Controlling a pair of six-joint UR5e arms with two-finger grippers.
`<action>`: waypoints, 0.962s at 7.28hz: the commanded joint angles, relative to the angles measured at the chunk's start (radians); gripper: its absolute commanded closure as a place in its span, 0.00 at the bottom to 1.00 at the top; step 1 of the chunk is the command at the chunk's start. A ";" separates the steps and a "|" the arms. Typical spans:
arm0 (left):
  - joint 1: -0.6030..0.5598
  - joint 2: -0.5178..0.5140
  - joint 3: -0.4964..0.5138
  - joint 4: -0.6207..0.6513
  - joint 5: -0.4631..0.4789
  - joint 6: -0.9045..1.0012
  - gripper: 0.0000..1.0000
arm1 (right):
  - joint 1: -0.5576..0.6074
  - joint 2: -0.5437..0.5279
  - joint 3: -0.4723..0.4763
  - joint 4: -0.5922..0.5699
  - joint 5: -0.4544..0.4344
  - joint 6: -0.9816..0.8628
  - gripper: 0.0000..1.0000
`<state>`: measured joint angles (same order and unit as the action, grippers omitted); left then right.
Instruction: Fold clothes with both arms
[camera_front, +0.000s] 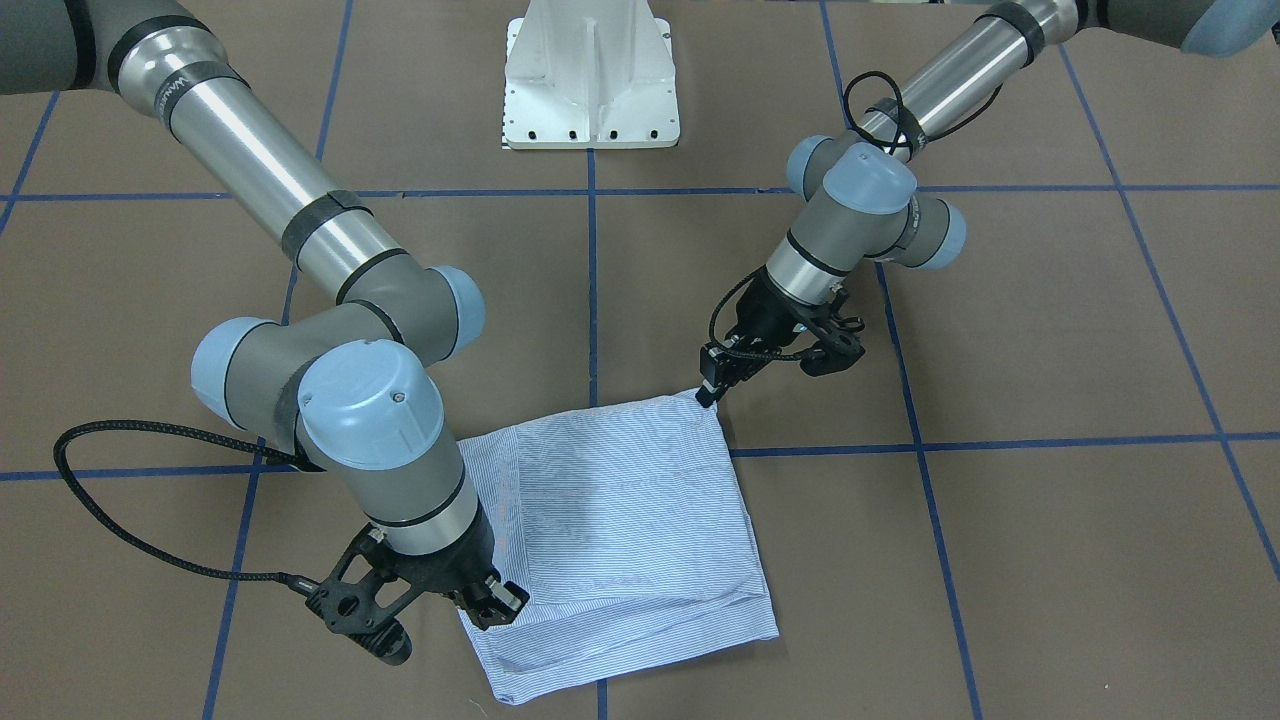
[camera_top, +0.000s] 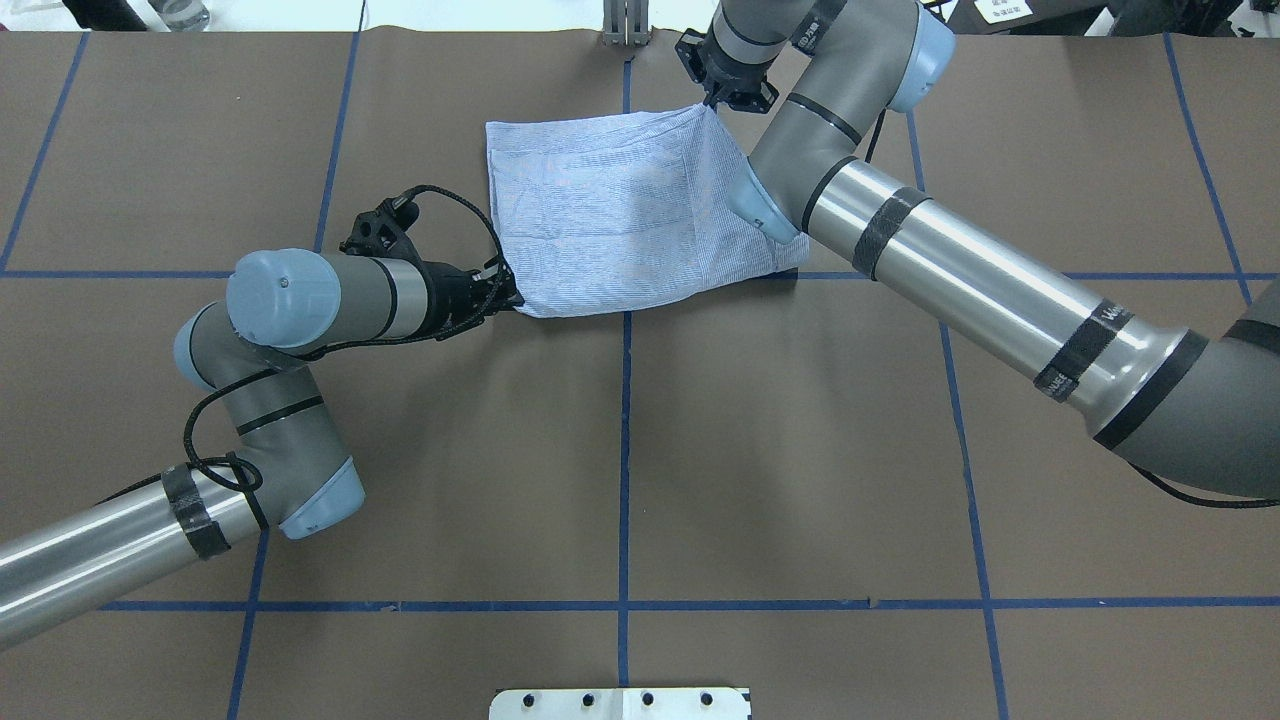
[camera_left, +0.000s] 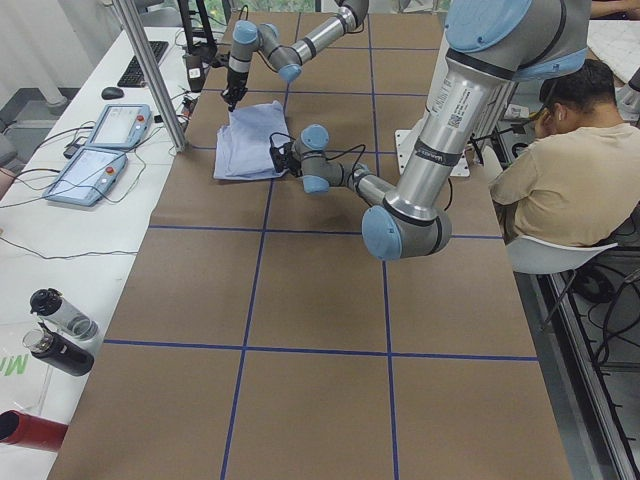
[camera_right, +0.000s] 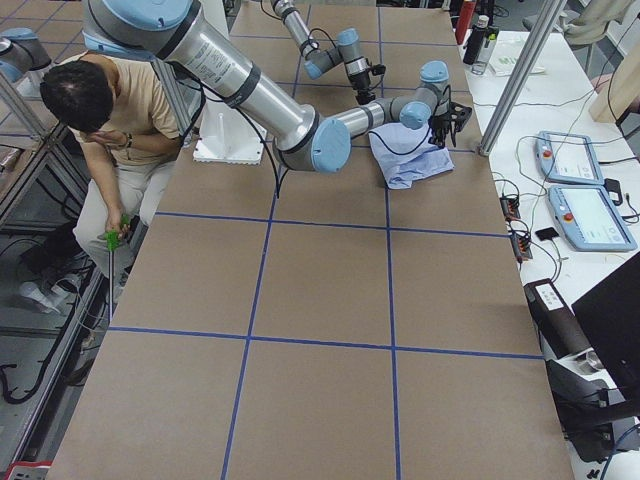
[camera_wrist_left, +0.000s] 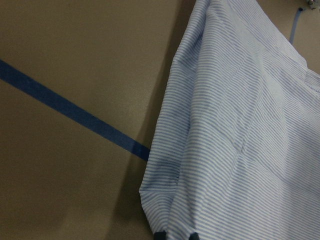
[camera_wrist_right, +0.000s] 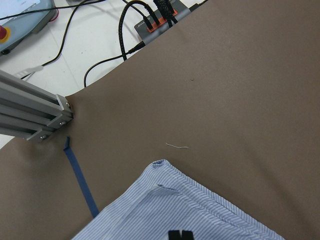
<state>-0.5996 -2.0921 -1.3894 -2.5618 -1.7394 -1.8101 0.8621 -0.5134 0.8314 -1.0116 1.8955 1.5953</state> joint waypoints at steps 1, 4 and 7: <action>-0.002 0.009 -0.032 0.000 -0.002 0.002 1.00 | 0.000 0.003 -0.020 0.021 -0.001 0.002 1.00; 0.012 0.017 -0.085 0.000 -0.002 0.003 1.00 | -0.003 0.023 -0.047 0.024 -0.001 0.002 1.00; 0.058 0.032 -0.144 0.000 0.000 0.005 1.00 | -0.009 0.035 -0.069 0.050 -0.003 0.002 1.00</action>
<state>-0.5628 -2.0656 -1.5087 -2.5618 -1.7401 -1.8057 0.8553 -0.4817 0.7672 -0.9662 1.8941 1.5969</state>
